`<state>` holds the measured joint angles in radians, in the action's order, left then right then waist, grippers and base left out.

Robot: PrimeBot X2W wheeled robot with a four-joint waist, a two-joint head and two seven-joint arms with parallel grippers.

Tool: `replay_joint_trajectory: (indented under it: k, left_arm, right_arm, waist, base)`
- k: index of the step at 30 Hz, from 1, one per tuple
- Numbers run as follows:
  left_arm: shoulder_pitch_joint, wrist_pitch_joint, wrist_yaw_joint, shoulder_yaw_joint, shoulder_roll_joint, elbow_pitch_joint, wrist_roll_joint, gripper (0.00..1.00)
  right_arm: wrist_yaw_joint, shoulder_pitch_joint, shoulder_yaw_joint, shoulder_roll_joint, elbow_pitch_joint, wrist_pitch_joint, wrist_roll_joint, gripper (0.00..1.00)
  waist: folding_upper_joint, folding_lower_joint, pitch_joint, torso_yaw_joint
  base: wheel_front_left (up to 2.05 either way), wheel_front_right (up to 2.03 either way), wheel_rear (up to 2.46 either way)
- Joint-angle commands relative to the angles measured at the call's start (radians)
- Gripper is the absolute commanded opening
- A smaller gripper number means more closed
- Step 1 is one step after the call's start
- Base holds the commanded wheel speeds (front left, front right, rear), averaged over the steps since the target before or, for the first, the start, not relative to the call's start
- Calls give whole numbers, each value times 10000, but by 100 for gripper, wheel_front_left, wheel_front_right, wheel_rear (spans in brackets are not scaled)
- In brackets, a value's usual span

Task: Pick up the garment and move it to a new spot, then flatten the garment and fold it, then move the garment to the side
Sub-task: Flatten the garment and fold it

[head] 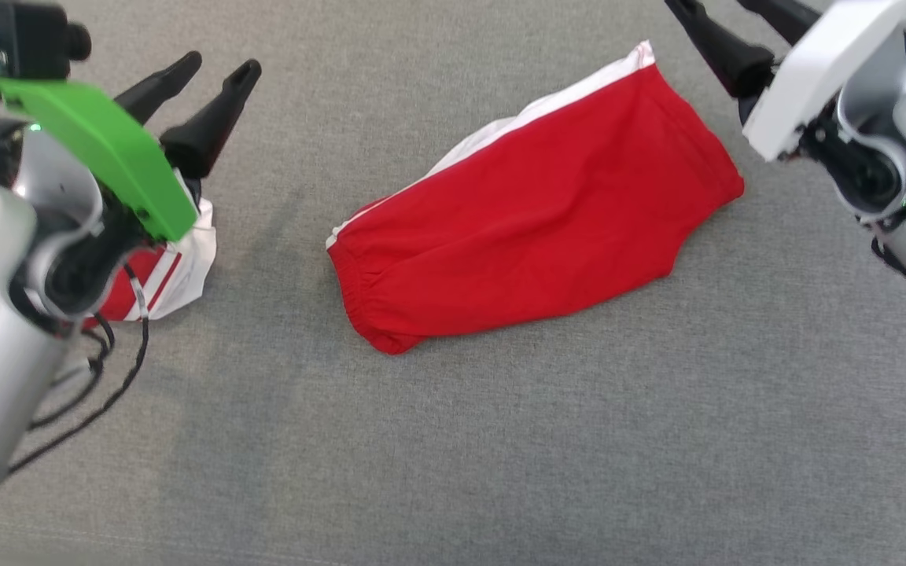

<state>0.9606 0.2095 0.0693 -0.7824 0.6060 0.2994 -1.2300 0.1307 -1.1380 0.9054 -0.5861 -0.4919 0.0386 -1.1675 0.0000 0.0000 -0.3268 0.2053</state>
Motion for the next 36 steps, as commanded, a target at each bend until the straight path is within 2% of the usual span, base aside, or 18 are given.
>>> replay_joint_trajectory:
  k: [1, 4, 8, 11, 14, 22, 30, 34, 35, 36]
  left_arm:
    - [-519, -641, -199, 28, 30, -191, 319, 100]
    - [-1319, -2232, -808, 111, 67, -727, 1132, 100]
    - [-2523, -4099, -1644, 270, -278, -1503, 1712, 100]
    - [-3385, -4642, -2050, 519, -659, -1986, 2160, 100]
    - [-4317, -4762, -2191, 1005, -1292, -2385, 2571, 100]
    - [-6089, -4742, -1258, 2242, -2940, -2517, 3564, 100]
    - [-6768, -4737, -547, 3066, -3979, -2179, 4681, 100]
    - [-6938, -4739, -229, 3388, -4277, -1880, 4936, 100]
    - [-6975, -4737, -176, 3432, -4355, -1812, 4995, 100]
    - [-7014, -4739, -113, 3485, -4428, -1742, 5090, 100]
  right_arm:
    - [0, 336, 27, -30, -180, -354, 118, 100]
    - [0, 771, 54, 27, -734, -771, 96, 100]
    - [0, 1096, 14, -41, -1528, -963, -162, 100]
    - [0, 1191, 26, -178, -2178, -820, -400, 100]
    - [0, 1277, 69, -304, -2748, -357, -774, 100]
    - [1, 1046, 198, -555, -3950, 1044, -1502, 100]
    - [1, 1402, 253, -46, -4763, 2752, -2446, 100]
    - [4, 1529, 230, 120, -4450, 2888, -2676, 100]
    - [4, 1549, 229, 116, -4365, 2791, -2682, 57]
    - [4, 1565, 198, 91, -4247, 2623, -2709, 0]
  waist:
    - [0, 0, 366, -49]
    - [0, 0, 411, 146]
    - [0, 0, 296, 577]
    - [0, 0, 139, 979]
    - [0, 0, -63, 1388]
    - [0, 0, -430, 2223]
    - [0, 0, -341, 2531]
    - [0, 0, -253, 2508]
    - [0, 0, -227, 2496]
    - [0, 0, -186, 2463]
  base:
    - [0, 0, 0]
    - [0, 0, 0]
    - [0, 0, 0]
    - [0, 0, 0]
    - [0, 0, 0]
    - [0, 0, 0]
    - [0, 0, 0]
    - [0, 0, 0]
    - [0, 0, 0]
    - [0, 0, 0]
